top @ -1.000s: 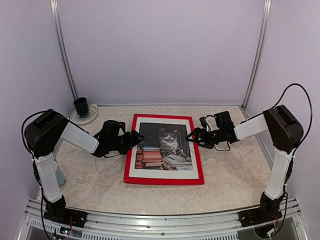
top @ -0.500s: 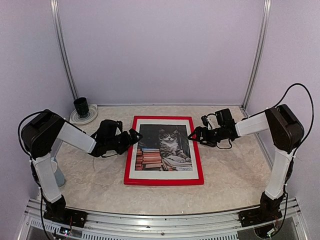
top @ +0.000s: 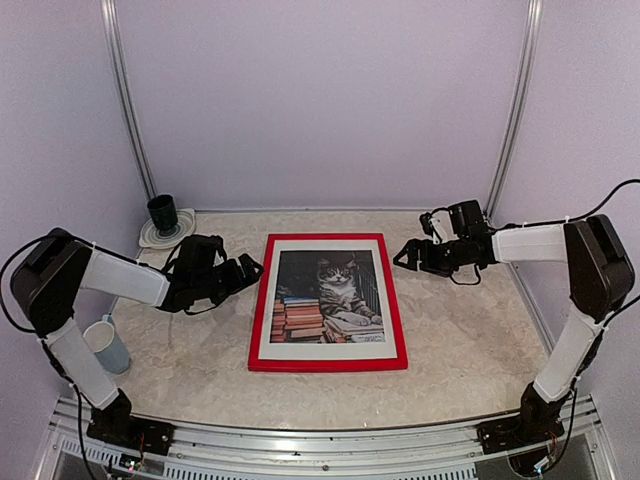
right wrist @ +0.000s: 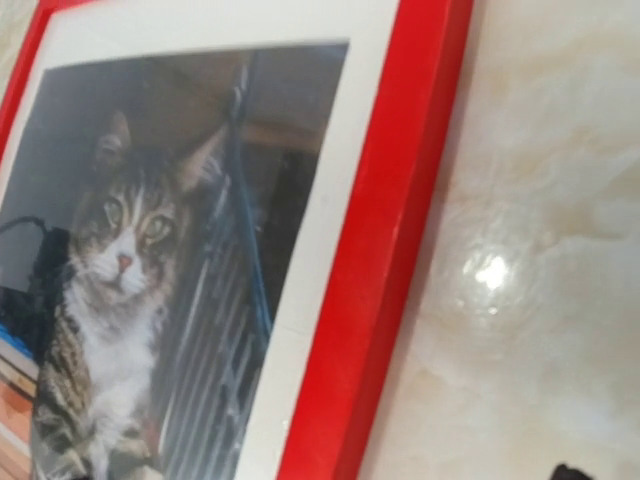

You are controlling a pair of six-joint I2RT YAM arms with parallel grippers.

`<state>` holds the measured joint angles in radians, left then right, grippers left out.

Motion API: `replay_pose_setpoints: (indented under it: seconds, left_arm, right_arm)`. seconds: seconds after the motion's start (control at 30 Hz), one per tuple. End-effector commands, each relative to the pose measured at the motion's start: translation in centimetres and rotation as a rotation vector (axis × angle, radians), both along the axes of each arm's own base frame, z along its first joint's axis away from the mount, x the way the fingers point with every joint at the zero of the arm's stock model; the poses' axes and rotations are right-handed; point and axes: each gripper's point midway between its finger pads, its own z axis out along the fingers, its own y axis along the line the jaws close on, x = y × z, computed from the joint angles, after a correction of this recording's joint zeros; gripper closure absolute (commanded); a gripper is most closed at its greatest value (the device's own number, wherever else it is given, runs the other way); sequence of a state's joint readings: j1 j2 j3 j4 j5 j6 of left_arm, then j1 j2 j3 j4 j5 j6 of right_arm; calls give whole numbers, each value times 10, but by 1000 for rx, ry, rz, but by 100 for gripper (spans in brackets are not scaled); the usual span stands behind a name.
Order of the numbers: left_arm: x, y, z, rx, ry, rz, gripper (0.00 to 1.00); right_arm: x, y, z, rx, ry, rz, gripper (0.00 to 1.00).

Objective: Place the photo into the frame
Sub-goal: Reset both arms

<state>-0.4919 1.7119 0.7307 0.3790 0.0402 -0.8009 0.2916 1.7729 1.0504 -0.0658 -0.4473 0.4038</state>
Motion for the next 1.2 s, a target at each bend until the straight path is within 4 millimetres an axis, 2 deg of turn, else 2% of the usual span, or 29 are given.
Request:
replay_pose_setpoints:
  seconds: [0.0,0.1,0.2,0.27,0.4,0.5,0.6,0.73,0.83,0.9,1.03,1.17]
  left_arm:
    - [8,26,37,136,-113,59,1]
    - [8,38,63,194,-172,90,1]
    - [5,46,91,214,-211,113,1]
    - [2,48,109,219,-236,119,1]
    - [-8,54,144,237,-321,92,1]
    - [-21,68,168,283,-413,101,1]
    - [-37,82,189,310,-533,100,1]
    - [-58,104,189,401,-632,115,1]
    - [-65,122,174,455,-629,152,1]
    - [-66,136,168,469,-614,191,1]
    - [-65,150,165,457,-610,200,1]
    - [-63,180,158,415,-586,240,1]
  right_arm:
    - [2,-24,31,-138,-110,-27,1]
    - [3,-46,50,-233,-187,-105,1]
    - [1,-63,77,-290,-289,-157,1]
    - [-5,-70,100,-309,-386,-162,1]
    - [-17,-89,133,-360,-553,-215,1]
    - [-25,-106,150,-417,-661,-260,1]
    - [-32,-120,155,-441,-706,-296,1]
    - [-39,-136,153,-423,-720,-337,1]
    - [-45,-140,148,-406,-752,-337,1]
    - [-51,-143,147,-409,-782,-349,1]
    - [-61,-153,147,-422,-840,-376,1]
    - [-59,-172,140,-393,-793,-433,1]
